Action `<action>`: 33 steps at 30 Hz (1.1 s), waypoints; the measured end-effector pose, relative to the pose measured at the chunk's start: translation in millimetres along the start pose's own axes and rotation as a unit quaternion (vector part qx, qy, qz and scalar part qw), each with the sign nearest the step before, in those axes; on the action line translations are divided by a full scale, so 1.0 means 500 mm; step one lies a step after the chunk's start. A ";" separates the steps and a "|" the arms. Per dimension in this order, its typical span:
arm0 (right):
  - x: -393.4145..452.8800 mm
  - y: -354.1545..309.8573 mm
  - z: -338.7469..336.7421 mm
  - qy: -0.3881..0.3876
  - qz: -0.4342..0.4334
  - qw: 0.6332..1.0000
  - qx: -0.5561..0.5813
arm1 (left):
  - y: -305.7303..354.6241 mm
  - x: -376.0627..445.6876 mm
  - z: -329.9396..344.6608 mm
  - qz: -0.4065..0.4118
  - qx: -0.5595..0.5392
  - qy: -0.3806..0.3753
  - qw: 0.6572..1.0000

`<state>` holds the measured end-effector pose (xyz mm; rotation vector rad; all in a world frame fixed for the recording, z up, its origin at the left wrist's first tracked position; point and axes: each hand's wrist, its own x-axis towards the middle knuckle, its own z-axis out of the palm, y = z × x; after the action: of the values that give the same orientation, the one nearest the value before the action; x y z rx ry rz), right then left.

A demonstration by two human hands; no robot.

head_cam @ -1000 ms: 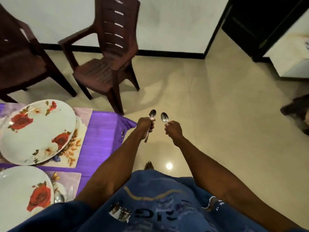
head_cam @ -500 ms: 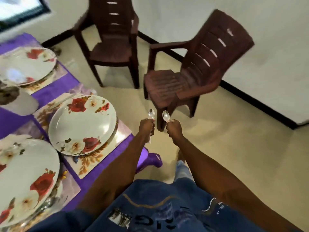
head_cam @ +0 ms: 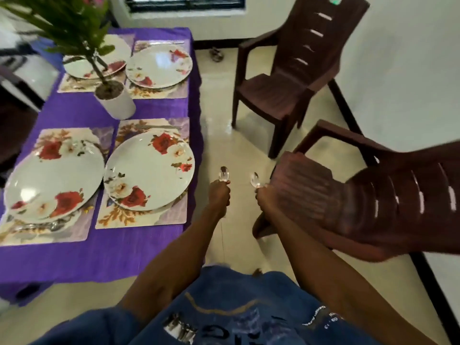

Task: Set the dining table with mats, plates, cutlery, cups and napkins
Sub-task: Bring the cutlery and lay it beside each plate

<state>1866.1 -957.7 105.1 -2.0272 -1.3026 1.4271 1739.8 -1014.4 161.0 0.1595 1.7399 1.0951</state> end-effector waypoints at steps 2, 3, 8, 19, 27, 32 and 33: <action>0.018 -0.036 0.020 -0.038 -0.020 0.999 -0.031 | 0.022 0.015 -0.007 0.003 -0.045 0.041 0.998; 0.026 -0.055 0.036 -0.057 -0.032 0.997 -0.043 | 0.032 0.023 -0.015 0.010 -0.063 0.063 0.996; 0.074 -0.139 0.127 -0.127 -0.097 0.984 -0.075 | 0.081 0.109 -0.057 0.029 -0.155 0.182 0.971; 0.212 -0.425 0.319 -0.189 -0.195 0.955 -0.123 | 0.277 0.317 -0.215 0.071 -0.167 0.282 0.942; 0.231 -0.560 0.481 -0.282 -0.295 0.887 -0.217 | 0.292 0.357 -0.283 0.002 -0.254 0.325 0.911; 0.251 -0.608 0.565 -0.355 -0.318 0.843 -0.249 | 0.298 0.397 -0.314 -0.022 -0.322 0.419 0.849; 0.257 -0.618 0.580 -0.372 -0.316 0.833 -0.260 | 0.304 0.408 -0.317 -0.029 -0.342 0.432 0.834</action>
<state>1473.4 -753.6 123.1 -1.0002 -2.6113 1.6633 1461.1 -905.3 141.0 -0.9720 1.9291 1.8396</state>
